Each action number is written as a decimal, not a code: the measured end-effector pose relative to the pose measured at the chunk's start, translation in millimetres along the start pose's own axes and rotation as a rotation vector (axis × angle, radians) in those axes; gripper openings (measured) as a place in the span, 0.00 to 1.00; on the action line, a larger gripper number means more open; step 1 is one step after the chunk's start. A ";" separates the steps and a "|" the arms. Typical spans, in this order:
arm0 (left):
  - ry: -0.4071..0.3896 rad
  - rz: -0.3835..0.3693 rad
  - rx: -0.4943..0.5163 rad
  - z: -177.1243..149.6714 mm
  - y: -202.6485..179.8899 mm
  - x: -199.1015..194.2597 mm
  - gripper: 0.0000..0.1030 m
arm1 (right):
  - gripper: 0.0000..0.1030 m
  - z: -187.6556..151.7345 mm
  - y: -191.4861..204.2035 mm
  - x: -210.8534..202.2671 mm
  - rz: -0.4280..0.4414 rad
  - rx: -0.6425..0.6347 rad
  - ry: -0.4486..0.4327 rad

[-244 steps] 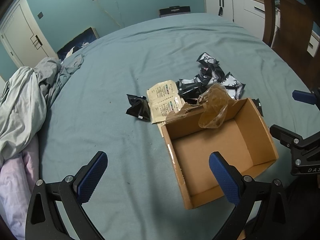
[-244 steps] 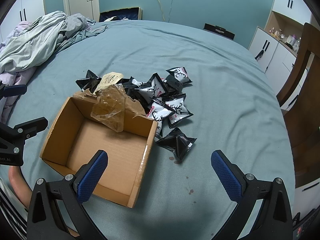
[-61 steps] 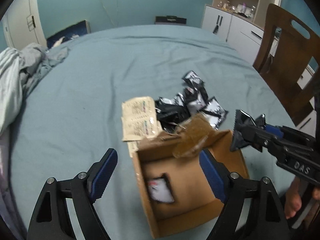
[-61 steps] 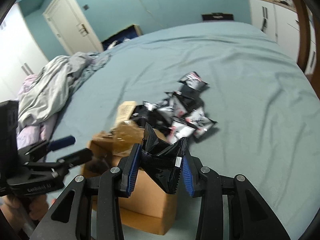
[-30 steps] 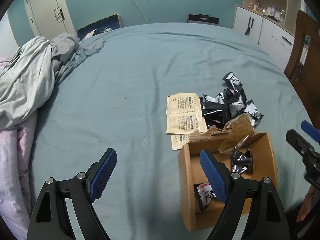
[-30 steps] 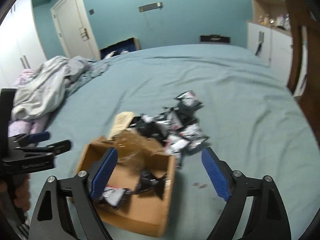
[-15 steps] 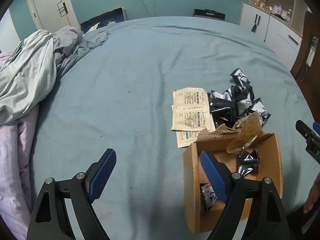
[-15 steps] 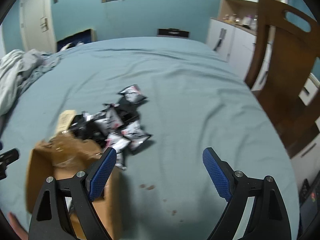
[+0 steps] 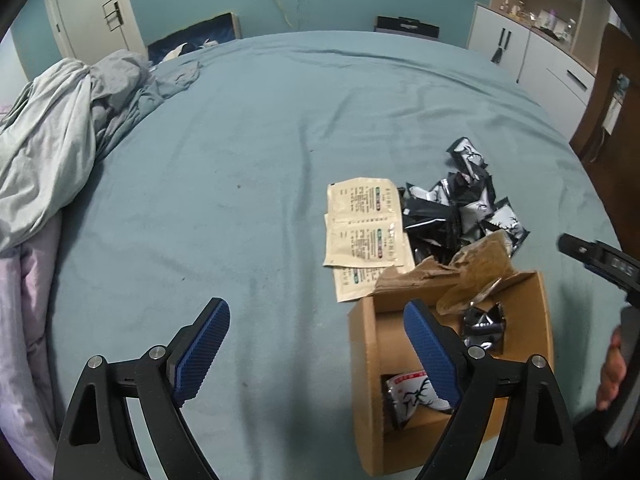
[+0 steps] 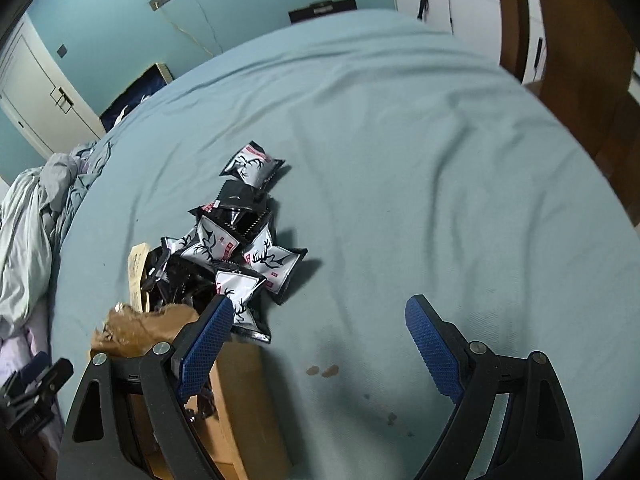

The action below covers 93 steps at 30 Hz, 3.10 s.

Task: Organize snacks
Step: 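Grasp a black-and-white snack packet from the pile with the right tool, then grasp the beige printed sachet with the left tool while the right tool holds its packet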

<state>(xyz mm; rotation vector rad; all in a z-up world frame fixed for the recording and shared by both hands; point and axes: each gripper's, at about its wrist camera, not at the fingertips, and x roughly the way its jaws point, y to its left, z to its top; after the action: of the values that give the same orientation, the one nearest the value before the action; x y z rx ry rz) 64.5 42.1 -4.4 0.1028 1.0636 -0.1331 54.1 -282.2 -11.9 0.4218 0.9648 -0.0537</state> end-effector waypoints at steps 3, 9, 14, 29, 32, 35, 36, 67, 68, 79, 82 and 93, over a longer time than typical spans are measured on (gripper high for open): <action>-0.002 -0.018 0.004 1.2 -2.0 1.5 0.91 | 0.85 9.9 3.1 17.0 0.007 -0.034 0.042; 0.014 -0.025 0.010 4.1 -2.8 8.8 0.92 | 0.85 30.9 9.0 51.7 -0.005 -0.068 0.085; 0.026 -0.033 0.007 3.8 -1.2 11.4 0.92 | 0.85 48.6 15.8 83.0 0.032 -0.061 0.137; 0.030 -0.057 -0.021 5.4 1.6 10.4 0.92 | 0.43 55.5 39.4 117.9 -0.040 -0.190 0.159; 0.014 -0.052 -0.019 5.1 2.8 8.3 0.92 | 0.20 53.5 39.2 112.7 0.018 -0.163 0.162; -0.011 -0.061 -0.029 3.9 7.3 7.0 0.92 | 0.16 53.2 38.6 98.9 0.019 -0.158 0.112; -0.015 -0.066 -0.038 4.1 9.7 7.1 0.92 | 0.16 51.8 39.8 92.6 0.017 -0.161 0.093; 0.086 -0.040 -0.016 13.0 9.3 23.4 0.92 | 0.15 -6.8 -11.4 -42.7 0.152 -0.077 -0.052; 0.091 -0.044 -0.015 18.7 8.0 26.1 0.95 | 0.15 -4.4 -10.6 -39.2 0.150 -0.077 -0.049; 0.215 -0.057 -0.008 71.9 -12.8 103.2 0.97 | 0.15 21.4 -3.1 -4.7 0.164 -0.097 0.007; 0.268 -0.071 0.001 81.9 -20.5 127.0 0.97 | 0.15 25.8 -1.5 2.7 0.171 -0.103 0.010; 0.324 -0.159 -0.077 88.0 -21.2 158.0 0.64 | 0.15 31.1 -5.7 20.6 0.198 -0.081 0.063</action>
<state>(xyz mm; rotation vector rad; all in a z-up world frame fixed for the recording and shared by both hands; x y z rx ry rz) 212.8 -1.2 -100.7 -0.0321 1.3993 -0.2245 89.0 -296.0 -14.9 0.4444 0.9797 0.1783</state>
